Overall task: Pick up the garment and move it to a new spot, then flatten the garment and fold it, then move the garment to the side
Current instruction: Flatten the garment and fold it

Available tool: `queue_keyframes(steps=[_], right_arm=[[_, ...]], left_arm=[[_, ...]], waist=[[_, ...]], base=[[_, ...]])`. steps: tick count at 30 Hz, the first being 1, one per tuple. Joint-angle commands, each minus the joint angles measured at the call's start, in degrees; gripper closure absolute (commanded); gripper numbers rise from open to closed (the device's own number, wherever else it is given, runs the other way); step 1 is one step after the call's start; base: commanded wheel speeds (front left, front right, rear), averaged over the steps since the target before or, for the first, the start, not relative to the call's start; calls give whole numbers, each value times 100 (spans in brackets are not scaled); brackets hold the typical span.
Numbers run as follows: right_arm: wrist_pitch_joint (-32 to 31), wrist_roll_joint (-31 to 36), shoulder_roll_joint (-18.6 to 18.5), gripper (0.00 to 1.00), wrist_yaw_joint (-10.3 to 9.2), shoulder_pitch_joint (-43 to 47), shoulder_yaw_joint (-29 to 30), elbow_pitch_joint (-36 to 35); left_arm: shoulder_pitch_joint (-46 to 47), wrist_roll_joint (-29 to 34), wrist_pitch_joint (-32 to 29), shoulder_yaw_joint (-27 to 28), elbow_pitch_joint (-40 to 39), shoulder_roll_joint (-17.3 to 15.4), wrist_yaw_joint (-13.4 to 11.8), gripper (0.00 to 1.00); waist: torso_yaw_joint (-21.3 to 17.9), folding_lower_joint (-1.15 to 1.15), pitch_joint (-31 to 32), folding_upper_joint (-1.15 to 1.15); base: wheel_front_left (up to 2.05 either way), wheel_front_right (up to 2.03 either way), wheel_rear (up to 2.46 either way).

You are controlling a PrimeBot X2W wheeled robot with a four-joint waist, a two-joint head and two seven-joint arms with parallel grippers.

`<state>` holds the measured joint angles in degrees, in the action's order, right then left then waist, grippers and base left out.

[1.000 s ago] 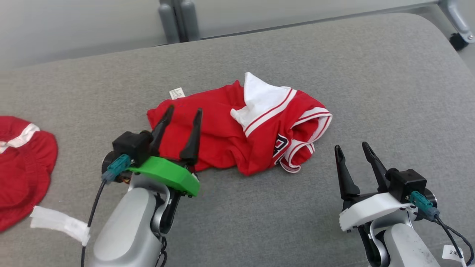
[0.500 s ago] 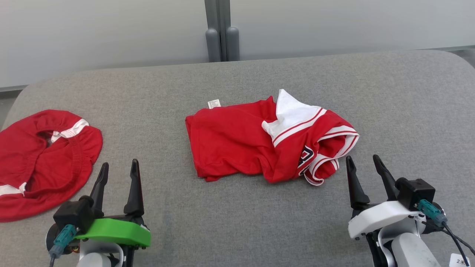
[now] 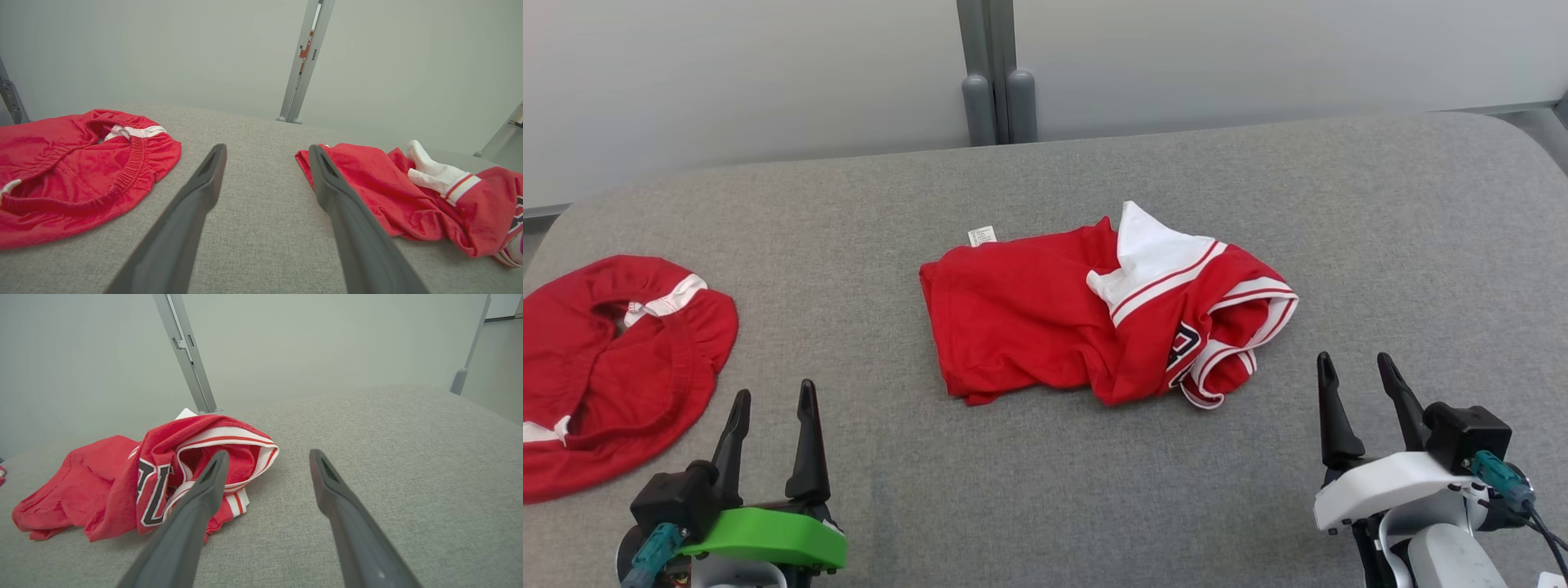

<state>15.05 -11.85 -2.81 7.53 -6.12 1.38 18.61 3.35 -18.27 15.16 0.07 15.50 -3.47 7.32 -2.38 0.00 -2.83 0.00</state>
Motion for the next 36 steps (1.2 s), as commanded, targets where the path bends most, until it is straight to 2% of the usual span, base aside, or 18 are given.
queue_keyframes(steps=[1,6,10,18,23,33,36], right_arm=[[20,-42,-15,0,-8,-1,-17,-10],[20,-477,-15,0,-8,-240,-233,35],[-129,-762,-17,0,-8,-726,-466,407],[-753,-1630,-11,0,-7,-1871,-407,1693],[-738,-1955,-16,0,-7,-2250,-377,2288],[-303,-2025,-17,0,-7,-2650,52,3167],[-119,-1520,-149,0,-8,-2580,182,3242]], left_arm=[[-46,28,-2,-5,-27,-3,21,0],[76,6,-2,-123,-86,5,20,0],[177,-10,-1,-232,-113,5,21,0],[353,-70,-1,-434,-95,-19,21,0],[439,-104,-1,-517,-90,-27,22,0],[484,-154,-1,-570,-87,-18,22,0],[445,-172,-1,-590,-79,-13,22,0]], waist=[[4,0,-25,0],[44,0,-115,0],[112,0,-256,0],[393,0,-529,0],[549,0,-642,0],[677,0,-684,0],[684,0,-640,0]], base=[[0,0,0],[0,0,0],[0,0,0],[0,0,0],[0,0,0],[0,0,0],[0,0,0]])
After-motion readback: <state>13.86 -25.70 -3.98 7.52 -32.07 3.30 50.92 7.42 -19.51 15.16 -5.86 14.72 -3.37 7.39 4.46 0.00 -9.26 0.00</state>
